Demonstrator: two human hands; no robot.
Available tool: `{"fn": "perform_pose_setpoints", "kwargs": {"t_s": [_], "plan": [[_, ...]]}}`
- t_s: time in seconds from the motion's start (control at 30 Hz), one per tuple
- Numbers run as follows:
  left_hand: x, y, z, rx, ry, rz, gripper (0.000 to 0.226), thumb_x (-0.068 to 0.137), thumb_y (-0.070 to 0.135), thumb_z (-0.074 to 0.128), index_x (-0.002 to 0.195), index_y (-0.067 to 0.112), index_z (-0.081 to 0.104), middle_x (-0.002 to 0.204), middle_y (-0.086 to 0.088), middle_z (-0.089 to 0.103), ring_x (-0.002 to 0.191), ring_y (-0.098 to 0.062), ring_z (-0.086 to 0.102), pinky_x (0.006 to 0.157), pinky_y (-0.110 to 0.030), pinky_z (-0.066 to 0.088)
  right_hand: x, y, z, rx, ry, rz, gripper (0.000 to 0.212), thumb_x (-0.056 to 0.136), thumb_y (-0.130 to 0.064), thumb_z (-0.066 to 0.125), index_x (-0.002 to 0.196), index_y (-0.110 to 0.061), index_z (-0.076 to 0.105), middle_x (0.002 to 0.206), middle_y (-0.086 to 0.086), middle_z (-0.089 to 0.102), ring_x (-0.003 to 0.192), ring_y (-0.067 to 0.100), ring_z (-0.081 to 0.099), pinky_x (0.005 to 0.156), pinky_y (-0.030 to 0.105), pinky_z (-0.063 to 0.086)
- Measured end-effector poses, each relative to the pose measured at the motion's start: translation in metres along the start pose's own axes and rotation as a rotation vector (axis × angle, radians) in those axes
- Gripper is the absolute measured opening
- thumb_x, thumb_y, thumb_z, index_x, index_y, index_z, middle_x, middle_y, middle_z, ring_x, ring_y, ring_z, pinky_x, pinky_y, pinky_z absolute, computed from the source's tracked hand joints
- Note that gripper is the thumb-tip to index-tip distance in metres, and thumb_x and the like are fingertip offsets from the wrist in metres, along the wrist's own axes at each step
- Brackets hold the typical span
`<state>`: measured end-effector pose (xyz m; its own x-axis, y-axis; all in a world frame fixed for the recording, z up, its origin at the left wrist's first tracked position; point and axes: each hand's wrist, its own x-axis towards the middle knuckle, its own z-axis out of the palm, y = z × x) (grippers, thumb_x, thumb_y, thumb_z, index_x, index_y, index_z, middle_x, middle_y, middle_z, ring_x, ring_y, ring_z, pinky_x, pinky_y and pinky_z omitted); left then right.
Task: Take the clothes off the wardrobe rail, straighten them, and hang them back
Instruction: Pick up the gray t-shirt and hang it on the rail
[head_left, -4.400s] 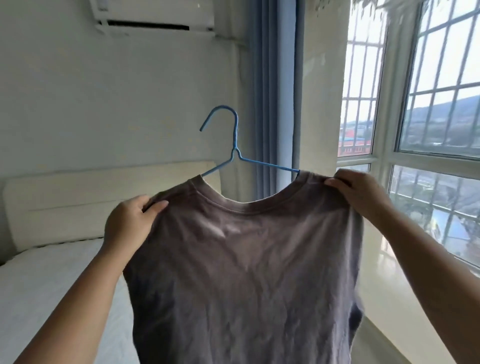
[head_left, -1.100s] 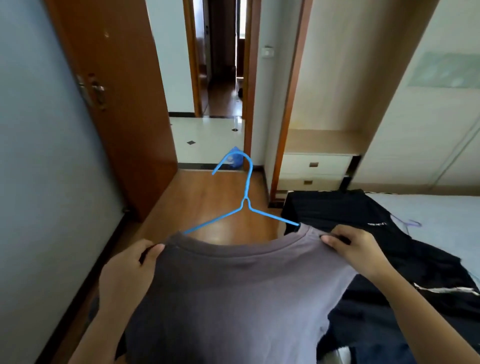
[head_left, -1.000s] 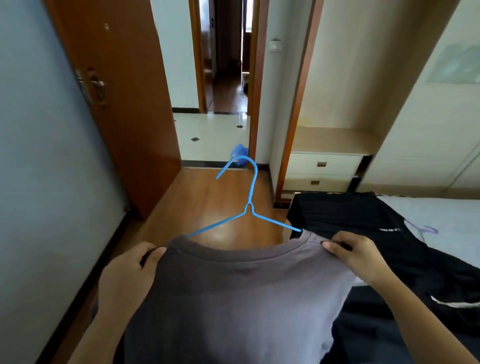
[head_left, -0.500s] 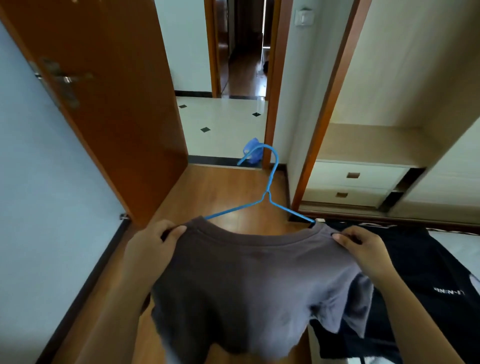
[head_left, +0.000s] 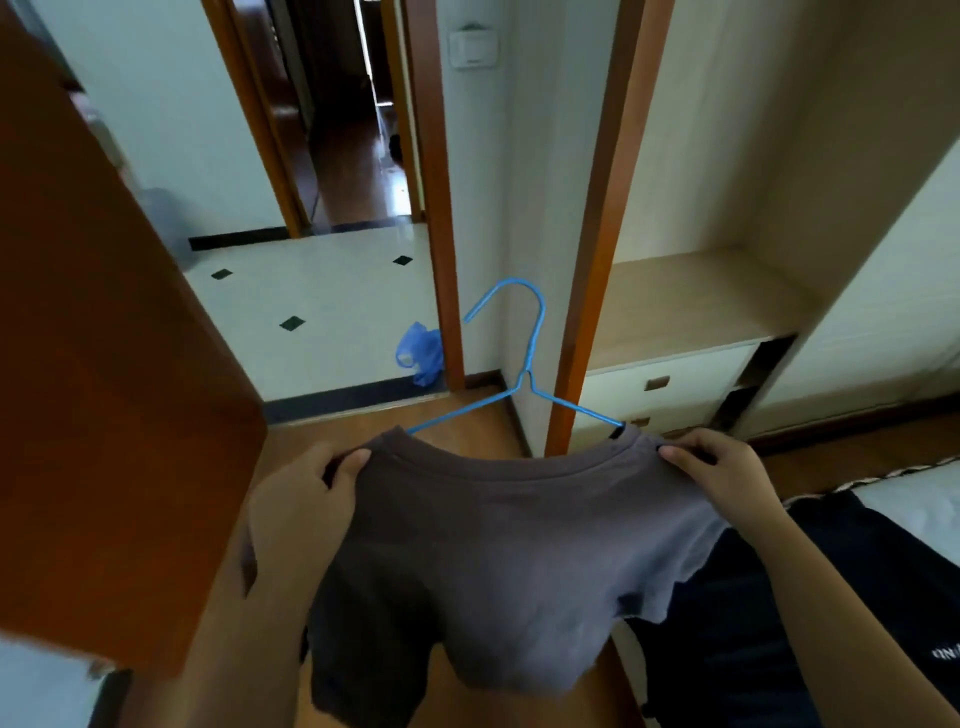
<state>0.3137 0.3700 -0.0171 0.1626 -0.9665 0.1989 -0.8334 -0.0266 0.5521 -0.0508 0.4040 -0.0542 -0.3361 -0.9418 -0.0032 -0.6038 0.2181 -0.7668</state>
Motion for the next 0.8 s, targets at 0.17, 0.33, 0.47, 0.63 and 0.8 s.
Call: {"fn": "perform_pose_setpoints", "kwargs": {"t_s": [0.17, 0.33, 0.47, 0.63, 0.8], "plan": [[0.100, 0.071, 0.047, -0.050, 0.026, 0.218, 0.019, 0.088, 0.030, 0.055, 0.087, 0.013, 0.064, 0.082, -0.010, 0.069, 0.078, -0.029, 0.059, 0.068, -0.029, 0.034, 0.067, 0.016, -0.029, 0.049, 0.186, 0.111, 0.016, 0.083, -0.019, 0.064, 0.068, -0.019, 0.062, 0.071, 0.002, 0.062, 0.071, 0.016, 0.055, 0.062, 0.026, 0.040], [0.163, 0.164, 0.116, -0.180, -0.118, 0.371, 0.018, 0.087, 0.032, 0.054, 0.084, 0.017, 0.064, 0.078, -0.007, 0.067, 0.078, -0.029, 0.058, 0.072, -0.034, 0.042, 0.115, 0.059, -0.081, 0.092, 0.370, 0.196, 0.020, 0.083, -0.016, 0.064, 0.065, -0.022, 0.060, 0.072, 0.001, 0.062, 0.075, 0.022, 0.055, 0.064, 0.017, 0.039], [0.199, 0.251, 0.167, -0.165, -0.194, 0.536, 0.024, 0.088, 0.035, 0.052, 0.089, 0.014, 0.064, 0.083, -0.011, 0.068, 0.082, -0.033, 0.059, 0.068, -0.030, 0.043, 0.147, 0.097, -0.138, 0.067, 0.498, 0.244, 0.028, 0.083, -0.014, 0.064, 0.061, -0.030, 0.058, 0.066, -0.009, 0.060, 0.072, 0.018, 0.054, 0.062, 0.013, 0.039], [0.216, 0.349, 0.229, -0.249, -0.292, 0.747, 0.024, 0.086, 0.031, 0.057, 0.089, 0.010, 0.066, 0.081, -0.011, 0.069, 0.080, -0.034, 0.062, 0.061, -0.028, 0.039, 0.154, 0.140, -0.202, 0.011, 0.595, 0.387, 0.031, 0.081, -0.014, 0.066, 0.055, -0.030, 0.059, 0.056, -0.011, 0.061, 0.069, 0.011, 0.056, 0.059, 0.006, 0.037], [0.231, 0.414, 0.278, -0.269, -0.365, 0.895, 0.023, 0.085, 0.033, 0.058, 0.084, 0.011, 0.065, 0.079, -0.009, 0.070, 0.078, -0.033, 0.062, 0.061, -0.027, 0.032, 0.144, 0.166, -0.219, 0.043, 0.717, 0.515, 0.030, 0.082, -0.013, 0.066, 0.055, -0.028, 0.061, 0.061, -0.027, 0.062, 0.061, -0.013, 0.054, 0.058, 0.008, 0.037]]}}
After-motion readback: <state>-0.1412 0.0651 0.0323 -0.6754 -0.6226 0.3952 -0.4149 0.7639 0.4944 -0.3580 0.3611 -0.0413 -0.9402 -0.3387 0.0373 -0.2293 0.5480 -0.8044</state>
